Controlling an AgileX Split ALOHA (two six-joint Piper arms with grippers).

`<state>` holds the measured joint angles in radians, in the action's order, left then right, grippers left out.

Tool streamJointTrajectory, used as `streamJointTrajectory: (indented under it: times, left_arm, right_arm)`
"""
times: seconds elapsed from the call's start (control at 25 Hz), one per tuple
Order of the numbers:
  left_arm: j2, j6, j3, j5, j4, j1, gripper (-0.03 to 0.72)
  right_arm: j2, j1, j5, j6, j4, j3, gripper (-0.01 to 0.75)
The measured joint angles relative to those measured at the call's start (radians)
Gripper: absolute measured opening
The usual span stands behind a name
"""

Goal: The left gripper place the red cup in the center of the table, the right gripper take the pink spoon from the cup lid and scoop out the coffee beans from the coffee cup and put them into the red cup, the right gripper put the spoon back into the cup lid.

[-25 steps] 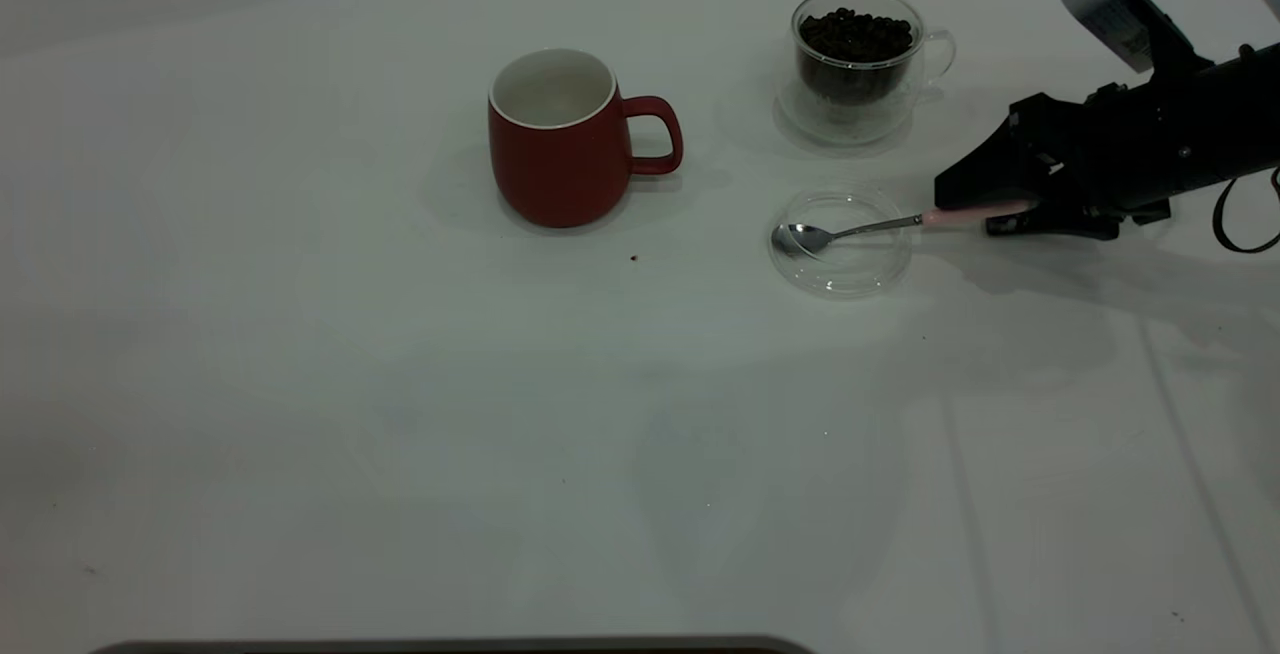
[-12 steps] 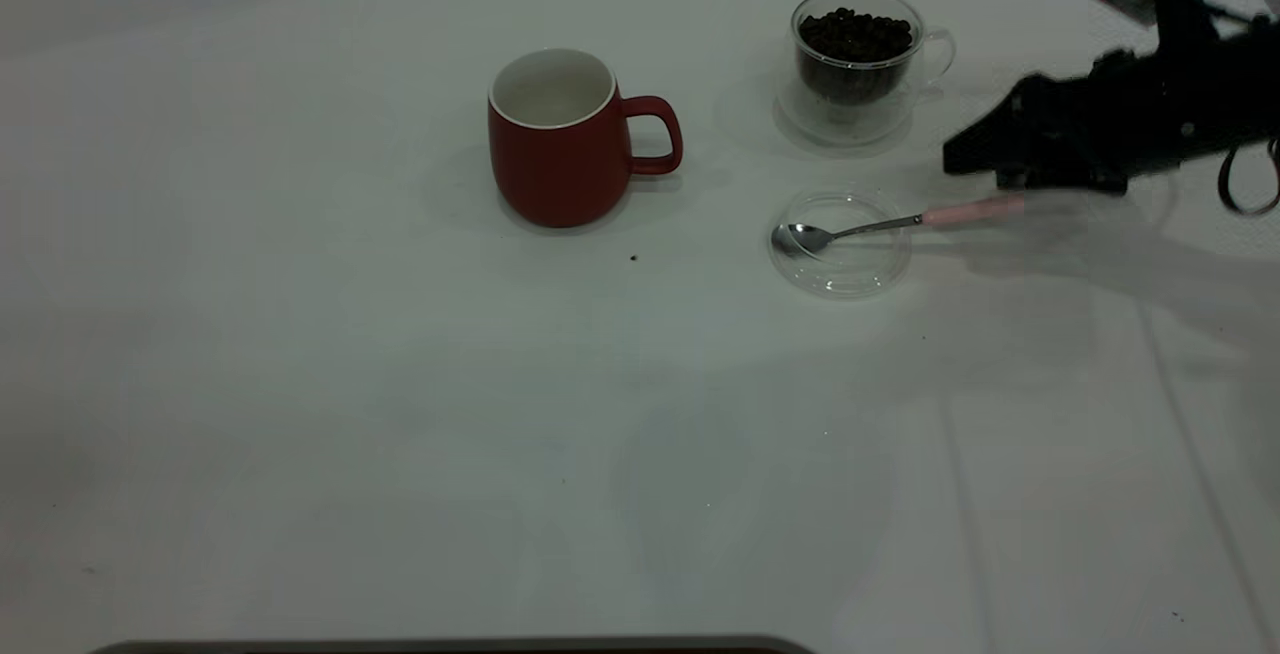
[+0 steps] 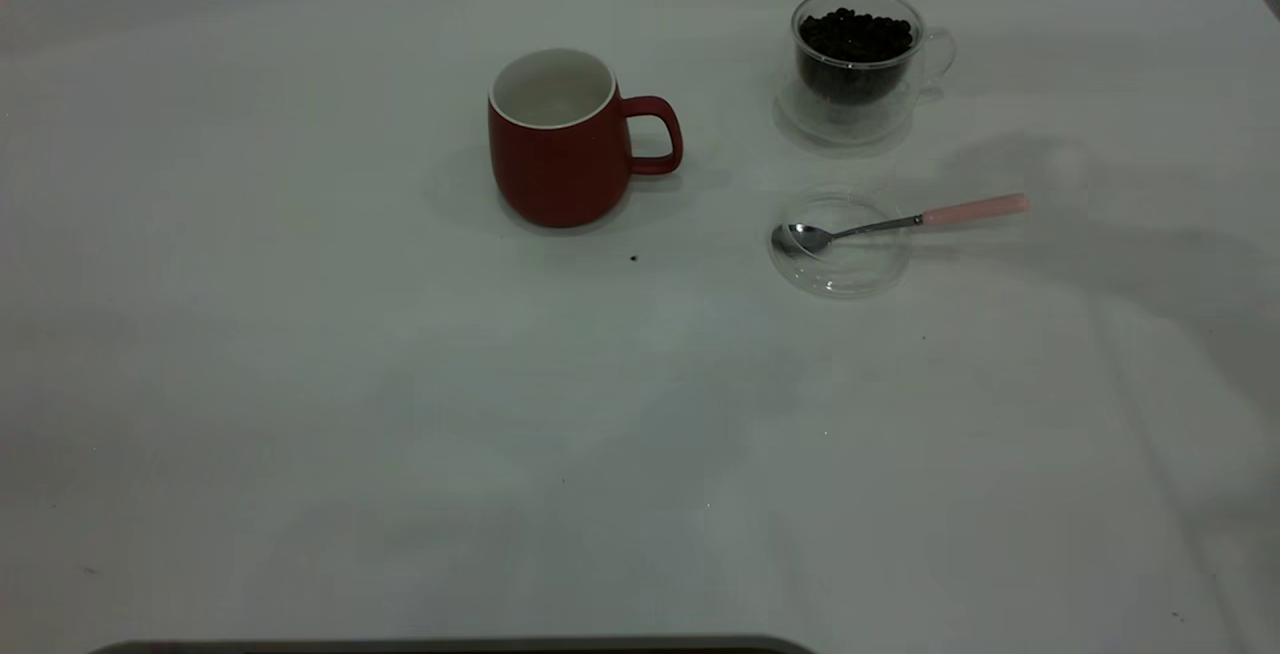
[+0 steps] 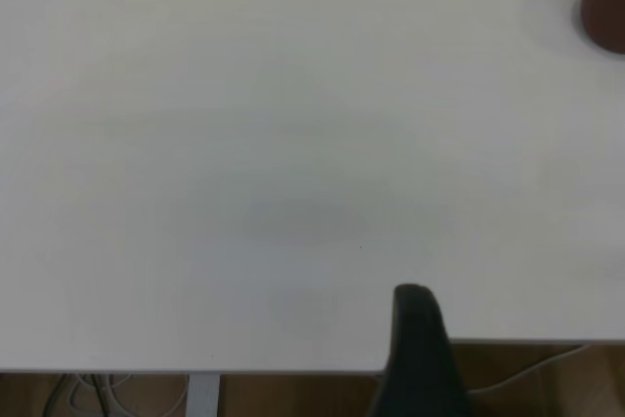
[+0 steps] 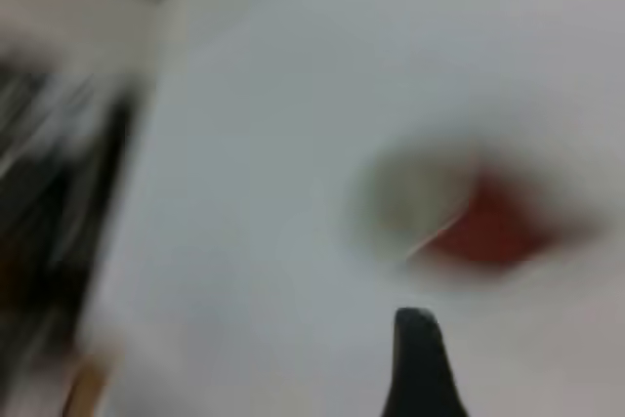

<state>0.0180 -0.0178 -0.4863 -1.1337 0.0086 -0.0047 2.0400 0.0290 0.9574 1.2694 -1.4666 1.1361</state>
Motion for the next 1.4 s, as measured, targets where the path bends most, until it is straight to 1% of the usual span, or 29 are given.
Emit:
streamJointTrajectory:
  times: [0.08, 0.16, 0.24, 0.32, 0.4, 0.48, 0.64, 0.8, 0.88, 1.0, 1.12, 1.28, 1.4]
  left_arm:
    - [0.000, 0.000, 0.000, 0.000, 0.000, 0.000, 0.587]
    - [0.000, 0.000, 0.000, 0.000, 0.000, 0.000, 0.587]
    - [0.000, 0.000, 0.000, 0.000, 0.000, 0.000, 0.587]
    - [0.000, 0.000, 0.000, 0.000, 0.000, 0.000, 0.587]
    - [0.000, 0.000, 0.000, 0.000, 0.000, 0.000, 0.587]
    - [0.000, 0.000, 0.000, 0.000, 0.000, 0.000, 0.587]
    - [0.000, 0.000, 0.000, 0.000, 0.000, 0.000, 0.587]
    - [0.000, 0.000, 0.000, 0.000, 0.000, 0.000, 0.587]
    - [0.000, 0.000, 0.000, 0.000, 0.000, 0.000, 0.587]
    - [0.000, 0.000, 0.000, 0.000, 0.000, 0.000, 0.587]
    - [0.000, -0.001, 0.000, 0.000, 0.000, 0.000, 0.587]
    - [0.000, -0.002, 0.000, 0.000, 0.000, 0.000, 0.587]
    - [0.000, -0.002, 0.000, 0.000, 0.000, 0.000, 0.587]
  right_arm:
    - [-0.069, 0.065, 0.133, -0.097, 0.254, 0.000, 0.521]
    - [-0.140, 0.128, 0.203, -0.249, 0.512, -0.003, 0.489]
    - [-0.213, 0.185, 0.223, -0.446, 0.772, -0.003, 0.461]
    - [-0.292, 0.227, 0.232, -0.672, 0.968, -0.006, 0.438]
    - [-0.366, 0.257, 0.234, -0.841, 1.123, -0.024, 0.429]
    - [-0.448, 0.270, 0.234, -0.950, 1.215, -0.074, 0.426]
    - [-0.608, 0.270, 0.223, -1.090, 1.338, -0.246, 0.425]
    - [-0.791, 0.270, 0.167, -1.227, 1.437, -0.447, 0.425]
    - [-0.881, 0.270, 0.133, -1.293, 1.450, -0.526, 0.425]
    - [-1.024, 0.270, 0.092, -1.327, 1.457, -0.616, 0.425]
    - [-1.171, 0.270, 0.112, -1.330, 1.467, -0.658, 0.425]
    - [-1.372, 0.269, 0.121, -1.330, 1.467, -0.665, 0.425]
    - [-1.501, 0.241, 0.132, -1.330, 1.467, -0.665, 0.425]
